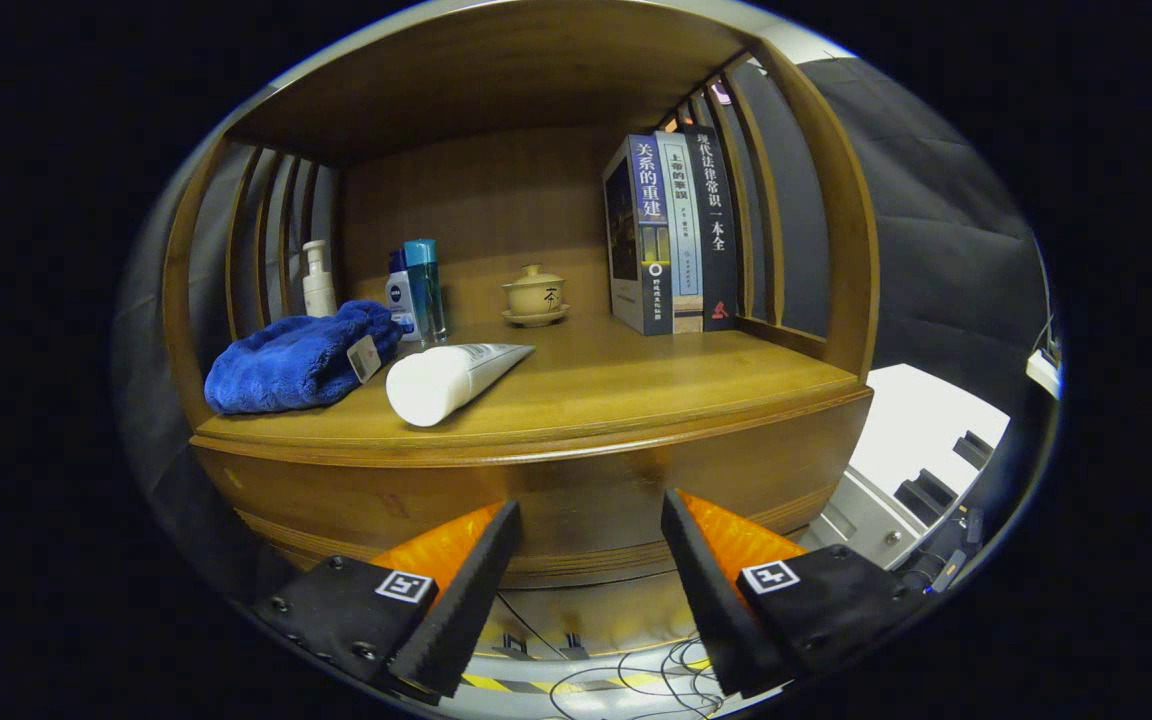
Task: Pull open the drawer, take out the items inside it, and place them on the countertop above the cabinet.
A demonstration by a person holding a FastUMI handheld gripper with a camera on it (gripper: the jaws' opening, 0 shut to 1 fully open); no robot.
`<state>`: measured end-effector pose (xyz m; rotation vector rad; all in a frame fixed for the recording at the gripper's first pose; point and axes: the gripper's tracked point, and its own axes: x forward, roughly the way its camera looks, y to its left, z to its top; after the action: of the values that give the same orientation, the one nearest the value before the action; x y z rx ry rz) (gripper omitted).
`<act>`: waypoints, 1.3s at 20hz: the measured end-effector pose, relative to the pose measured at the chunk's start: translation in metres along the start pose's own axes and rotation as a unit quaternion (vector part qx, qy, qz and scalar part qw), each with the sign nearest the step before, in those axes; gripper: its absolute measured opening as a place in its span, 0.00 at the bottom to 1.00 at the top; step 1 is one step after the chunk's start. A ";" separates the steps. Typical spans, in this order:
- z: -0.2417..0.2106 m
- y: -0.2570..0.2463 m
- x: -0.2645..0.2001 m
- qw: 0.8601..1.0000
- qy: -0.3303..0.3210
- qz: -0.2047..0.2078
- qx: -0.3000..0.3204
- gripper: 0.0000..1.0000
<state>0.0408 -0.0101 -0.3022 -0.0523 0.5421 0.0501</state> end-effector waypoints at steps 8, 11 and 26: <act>0.032 0.001 -0.018 1.000 -0.012 -0.012 0.007 0.97; 0.082 0.015 -0.048 0.999 -0.046 0.002 0.011 0.96; 0.202 0.064 -0.165 0.992 -0.119 0.040 0.012 0.96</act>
<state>-0.0002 0.0610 -0.0469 -0.0009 0.3052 0.1255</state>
